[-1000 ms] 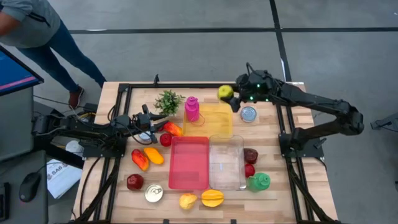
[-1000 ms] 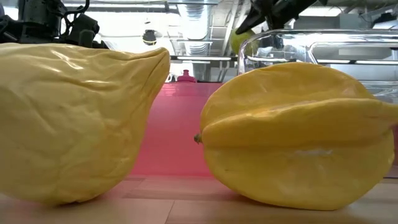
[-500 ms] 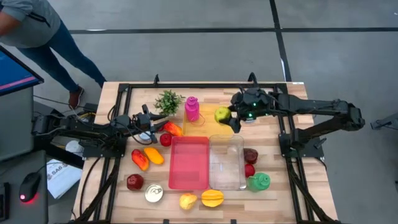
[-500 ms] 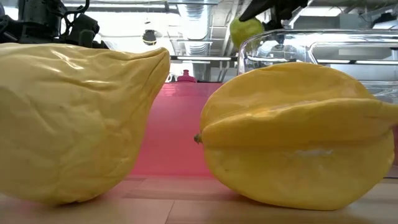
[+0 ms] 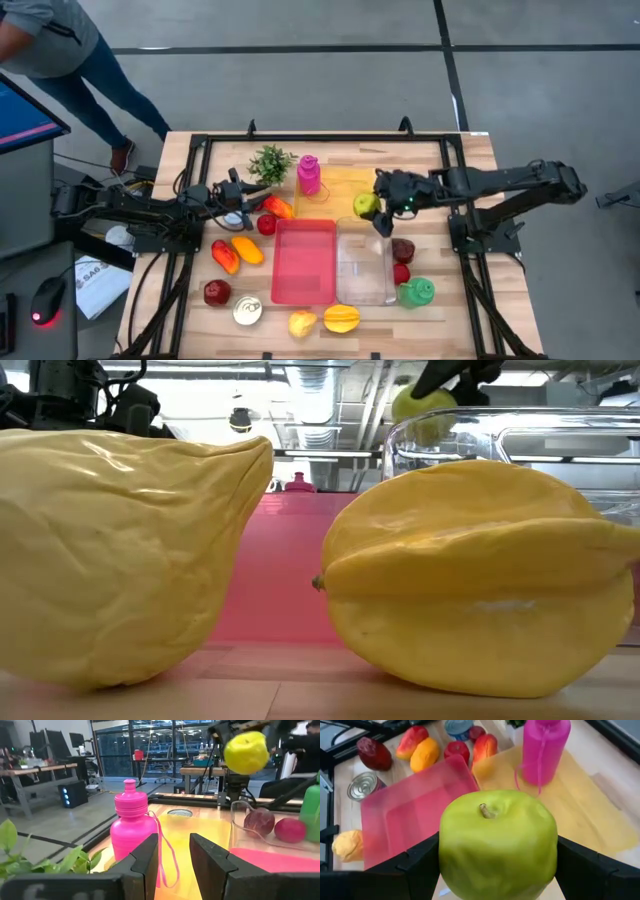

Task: Pick & Place Food Item
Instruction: Put the green apple into the transparent bin

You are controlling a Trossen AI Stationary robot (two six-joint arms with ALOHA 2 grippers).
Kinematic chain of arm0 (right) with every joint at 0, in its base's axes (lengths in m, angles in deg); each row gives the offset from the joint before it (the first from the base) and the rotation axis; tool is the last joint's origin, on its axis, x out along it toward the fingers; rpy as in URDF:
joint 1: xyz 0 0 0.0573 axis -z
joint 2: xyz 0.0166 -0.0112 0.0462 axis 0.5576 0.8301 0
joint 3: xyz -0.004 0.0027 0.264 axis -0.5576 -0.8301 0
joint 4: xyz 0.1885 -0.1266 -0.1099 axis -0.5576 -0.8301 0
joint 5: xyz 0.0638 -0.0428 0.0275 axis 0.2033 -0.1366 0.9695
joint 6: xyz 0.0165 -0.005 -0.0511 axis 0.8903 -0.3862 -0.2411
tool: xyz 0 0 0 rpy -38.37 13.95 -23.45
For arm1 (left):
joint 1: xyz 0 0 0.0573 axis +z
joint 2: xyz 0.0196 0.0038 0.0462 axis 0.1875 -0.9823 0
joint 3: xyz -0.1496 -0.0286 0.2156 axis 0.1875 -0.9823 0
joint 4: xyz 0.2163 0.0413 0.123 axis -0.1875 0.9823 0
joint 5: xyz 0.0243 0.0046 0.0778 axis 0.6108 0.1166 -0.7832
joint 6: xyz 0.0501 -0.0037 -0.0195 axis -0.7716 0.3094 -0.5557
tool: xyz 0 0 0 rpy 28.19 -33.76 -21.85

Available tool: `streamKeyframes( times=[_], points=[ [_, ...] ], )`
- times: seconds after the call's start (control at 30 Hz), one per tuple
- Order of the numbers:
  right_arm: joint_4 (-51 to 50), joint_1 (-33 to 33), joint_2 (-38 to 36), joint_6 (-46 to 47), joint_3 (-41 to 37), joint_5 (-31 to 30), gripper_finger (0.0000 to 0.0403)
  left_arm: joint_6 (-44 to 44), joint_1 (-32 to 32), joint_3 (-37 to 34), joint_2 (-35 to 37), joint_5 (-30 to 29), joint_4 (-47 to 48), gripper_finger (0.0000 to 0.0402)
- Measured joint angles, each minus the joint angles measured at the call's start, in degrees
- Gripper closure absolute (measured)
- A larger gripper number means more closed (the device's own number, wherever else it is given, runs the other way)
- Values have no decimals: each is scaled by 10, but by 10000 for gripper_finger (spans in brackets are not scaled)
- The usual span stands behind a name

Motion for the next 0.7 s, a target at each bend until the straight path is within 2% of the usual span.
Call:
streamKeyframes(
  times=[0.33,0.7],
  points=[
    [-29,-71,3,88,0,-65,88,25,0,0,0,0,0,302],
    [-30,-101,115,102,-1,-82,88,26,0,-3,0,0,0,302]
  ],
)
